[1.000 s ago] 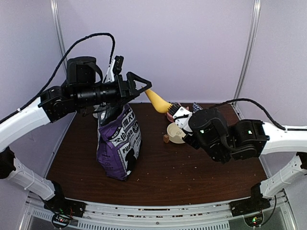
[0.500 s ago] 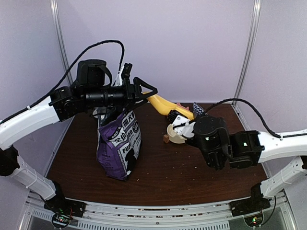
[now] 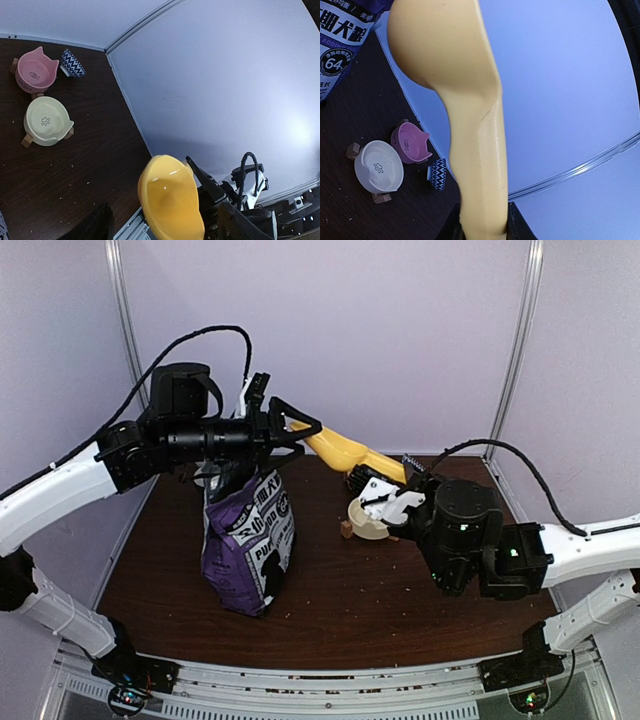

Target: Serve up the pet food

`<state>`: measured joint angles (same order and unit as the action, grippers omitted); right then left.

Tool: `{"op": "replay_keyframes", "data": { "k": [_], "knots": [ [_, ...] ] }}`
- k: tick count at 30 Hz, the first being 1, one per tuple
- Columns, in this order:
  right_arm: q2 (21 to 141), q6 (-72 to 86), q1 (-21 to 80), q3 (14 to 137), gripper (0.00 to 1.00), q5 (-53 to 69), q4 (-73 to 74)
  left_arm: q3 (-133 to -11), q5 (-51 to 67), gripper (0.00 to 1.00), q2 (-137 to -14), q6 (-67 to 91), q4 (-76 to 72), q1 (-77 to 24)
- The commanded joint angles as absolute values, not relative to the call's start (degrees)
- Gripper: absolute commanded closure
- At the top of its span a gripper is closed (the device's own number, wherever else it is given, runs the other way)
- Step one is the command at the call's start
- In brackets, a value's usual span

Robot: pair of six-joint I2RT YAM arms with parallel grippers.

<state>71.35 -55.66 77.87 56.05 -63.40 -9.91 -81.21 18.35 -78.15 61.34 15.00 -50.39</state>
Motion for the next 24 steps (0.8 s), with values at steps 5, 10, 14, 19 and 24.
{"op": "replay_keyframes", "data": {
  "k": [5,10,14,19,24],
  "knots": [
    [70.88,-60.97,78.22,53.59,1.0,-62.03,-17.7,-79.15,20.89,0.19,-74.39,61.48,14.11,-46.59],
    [70.97,-62.82,78.23,52.73,1.0,-60.7,-19.67,-80.45,24.59,0.29,-74.94,59.41,17.2,-44.51],
    [70.68,-63.41,78.27,52.34,1.0,-60.16,-20.11,-83.49,26.59,0.46,-76.54,57.21,21.5,-44.38],
    [70.4,-65.06,78.24,51.65,1.0,-60.13,-21.52,-83.61,27.65,0.5,-76.73,55.91,25.07,-44.3],
    [70.14,-65.79,78.2,51.08,1.0,-59.87,-22.13,-83.23,28.74,0.68,-76.73,55.85,25.32,-44.3]
  ]
}}
